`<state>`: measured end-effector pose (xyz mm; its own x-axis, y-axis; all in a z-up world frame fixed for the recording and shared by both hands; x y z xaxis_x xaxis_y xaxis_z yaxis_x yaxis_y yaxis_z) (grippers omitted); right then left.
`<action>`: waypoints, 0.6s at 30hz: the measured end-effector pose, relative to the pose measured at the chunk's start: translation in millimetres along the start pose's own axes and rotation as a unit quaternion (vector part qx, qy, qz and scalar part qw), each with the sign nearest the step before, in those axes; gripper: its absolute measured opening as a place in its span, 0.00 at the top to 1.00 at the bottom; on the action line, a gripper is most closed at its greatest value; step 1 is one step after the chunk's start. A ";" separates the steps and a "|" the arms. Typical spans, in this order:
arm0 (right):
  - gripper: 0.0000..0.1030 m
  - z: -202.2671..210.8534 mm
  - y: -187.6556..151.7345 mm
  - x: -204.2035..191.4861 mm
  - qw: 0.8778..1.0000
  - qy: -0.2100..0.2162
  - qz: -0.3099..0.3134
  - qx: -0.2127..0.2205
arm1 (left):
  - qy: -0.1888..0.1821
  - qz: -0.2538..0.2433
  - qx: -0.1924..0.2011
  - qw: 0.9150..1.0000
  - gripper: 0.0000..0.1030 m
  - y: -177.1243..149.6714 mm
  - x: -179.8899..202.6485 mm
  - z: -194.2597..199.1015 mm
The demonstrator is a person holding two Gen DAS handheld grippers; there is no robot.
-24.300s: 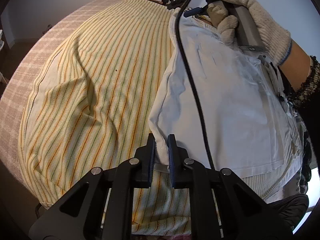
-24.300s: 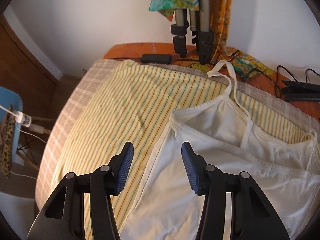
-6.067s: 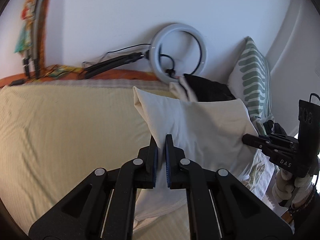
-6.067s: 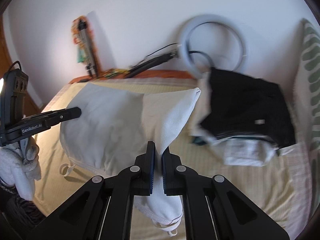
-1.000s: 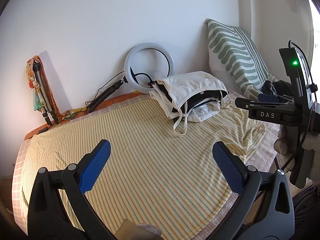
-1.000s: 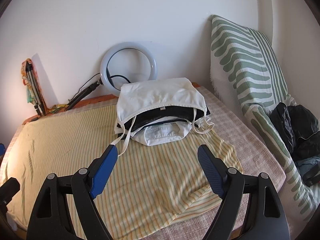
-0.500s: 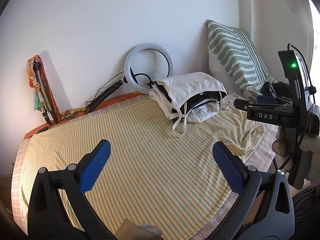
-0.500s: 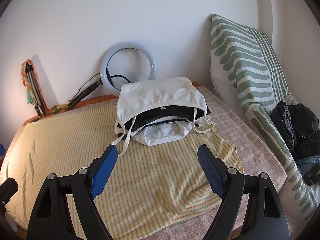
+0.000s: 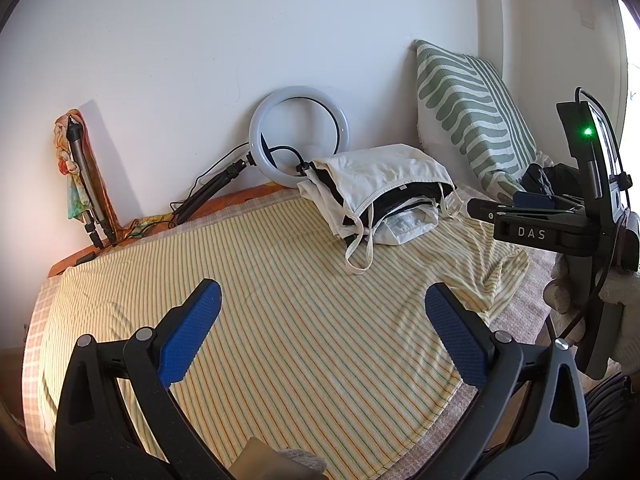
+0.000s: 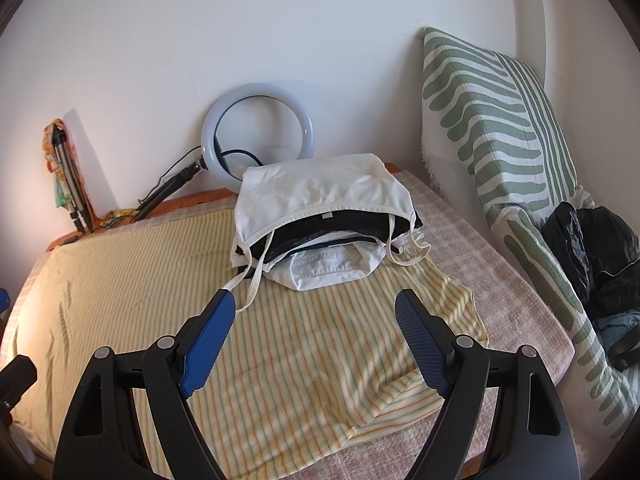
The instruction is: Fold small clothes
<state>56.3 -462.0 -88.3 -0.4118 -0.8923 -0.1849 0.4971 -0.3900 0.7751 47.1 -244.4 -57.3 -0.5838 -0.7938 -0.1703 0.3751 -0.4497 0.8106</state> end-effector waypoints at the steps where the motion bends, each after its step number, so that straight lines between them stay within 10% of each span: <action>1: 0.20 0.0 0.0 0.0 1.000 0.000 0.000 0.000 | 0.001 0.000 0.000 1.000 0.00 0.3 0.4 0.3; 18: 0.20 -1.2 -1.2 -0.7 1.000 0.000 0.000 -0.001 | 0.001 0.001 0.000 1.000 0.00 0.1 0.9 0.4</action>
<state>56.9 -461.1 -89.9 -0.4112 -0.8926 -0.1850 0.4984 -0.3900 0.7743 46.3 -245.0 -57.1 -0.5817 -0.7957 -0.1689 0.3766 -0.4475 0.8111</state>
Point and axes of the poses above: each gripper's, at about its wrist camera, not at the fingertips, and z roughly against the way its jaws point, x to its right, y to its top, the point moved 5 cm from there along -z, roughly the way its jaws point, and after that the axes turned 8 degrees about -z, right-handed, at the moved point
